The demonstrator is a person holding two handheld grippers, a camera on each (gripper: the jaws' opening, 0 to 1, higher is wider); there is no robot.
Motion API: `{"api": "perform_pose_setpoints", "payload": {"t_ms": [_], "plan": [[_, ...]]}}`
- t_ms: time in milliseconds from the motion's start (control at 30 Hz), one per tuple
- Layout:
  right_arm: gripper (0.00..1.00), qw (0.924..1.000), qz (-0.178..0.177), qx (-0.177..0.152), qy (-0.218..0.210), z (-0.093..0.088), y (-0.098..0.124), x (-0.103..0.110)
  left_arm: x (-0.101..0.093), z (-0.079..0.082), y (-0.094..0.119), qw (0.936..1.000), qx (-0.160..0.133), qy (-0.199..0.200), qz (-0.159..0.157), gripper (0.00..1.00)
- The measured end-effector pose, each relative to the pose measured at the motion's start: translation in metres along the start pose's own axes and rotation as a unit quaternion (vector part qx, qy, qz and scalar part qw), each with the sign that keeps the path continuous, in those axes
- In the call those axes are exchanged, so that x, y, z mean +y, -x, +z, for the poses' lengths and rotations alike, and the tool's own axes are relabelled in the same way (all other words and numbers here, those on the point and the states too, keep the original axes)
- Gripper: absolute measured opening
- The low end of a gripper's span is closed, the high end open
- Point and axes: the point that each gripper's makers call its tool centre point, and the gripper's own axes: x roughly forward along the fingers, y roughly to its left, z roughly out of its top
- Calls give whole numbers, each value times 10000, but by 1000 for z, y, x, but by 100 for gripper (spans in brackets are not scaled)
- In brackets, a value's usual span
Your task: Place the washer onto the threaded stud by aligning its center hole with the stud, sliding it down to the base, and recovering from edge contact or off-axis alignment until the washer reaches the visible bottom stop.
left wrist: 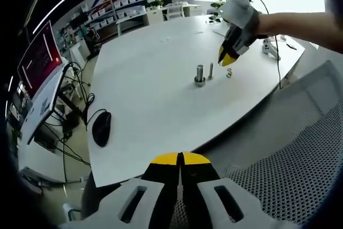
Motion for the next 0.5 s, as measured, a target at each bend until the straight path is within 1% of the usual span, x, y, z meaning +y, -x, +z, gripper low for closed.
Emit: {"api": "perform_pose_setpoints", "payload": {"t_ms": [233,500], "plan": [[14,9999,-76,-62,55,10,-4,-7,0,0,0,10000,5,-11,-6,0],[14,9999,-78,34,141,12,-12,-12,0,0,-1,10000,8,-15,-4,0]]}}
